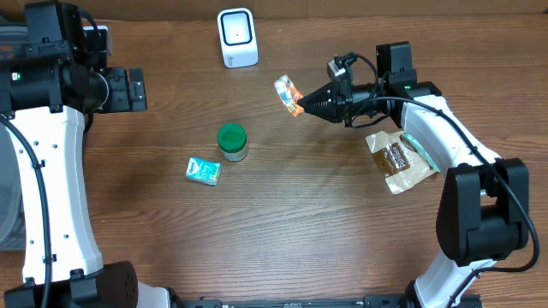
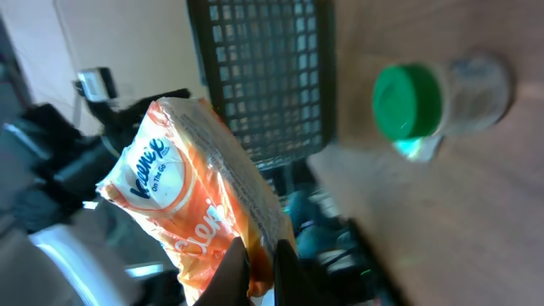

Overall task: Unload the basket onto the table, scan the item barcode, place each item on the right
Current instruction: 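Lift the orange pack and raise it toward the scanner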

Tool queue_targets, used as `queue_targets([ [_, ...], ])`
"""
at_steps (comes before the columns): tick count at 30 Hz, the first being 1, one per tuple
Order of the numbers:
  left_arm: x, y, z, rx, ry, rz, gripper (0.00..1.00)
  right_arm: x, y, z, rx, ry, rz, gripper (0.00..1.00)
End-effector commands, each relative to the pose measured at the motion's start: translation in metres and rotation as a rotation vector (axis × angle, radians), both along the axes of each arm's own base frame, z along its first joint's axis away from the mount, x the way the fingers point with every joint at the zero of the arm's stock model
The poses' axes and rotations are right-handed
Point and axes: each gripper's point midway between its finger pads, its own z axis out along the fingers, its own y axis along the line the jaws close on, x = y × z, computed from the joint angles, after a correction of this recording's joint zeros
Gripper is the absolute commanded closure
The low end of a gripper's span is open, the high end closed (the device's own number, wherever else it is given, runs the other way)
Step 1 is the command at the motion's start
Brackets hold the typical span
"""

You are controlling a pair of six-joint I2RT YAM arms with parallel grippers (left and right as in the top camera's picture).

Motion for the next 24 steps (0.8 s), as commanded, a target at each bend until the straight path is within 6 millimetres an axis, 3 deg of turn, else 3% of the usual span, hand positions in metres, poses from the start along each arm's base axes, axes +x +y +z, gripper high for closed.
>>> queue_targets([
  [1,0.000,0.003,-0.001,0.014,0.008,-0.005,0.01,-0.009,-0.001,0.029,0.071,0.098,0.037,0.96],
  [12,0.000,0.003,-0.001,0.014,0.008,-0.005,0.01,-0.010,-0.001,0.031,0.077,0.101,0.043,0.96],
  [16,0.000,0.003,-0.001,0.014,0.008,-0.005,0.00,-0.007,0.000,0.029,0.066,0.027,0.036,0.96],
  [24,0.000,0.003,-0.001,0.014,0.008,-0.005,0.00,-0.001,0.012,0.011,-0.032,-0.093,0.002,0.96],
])
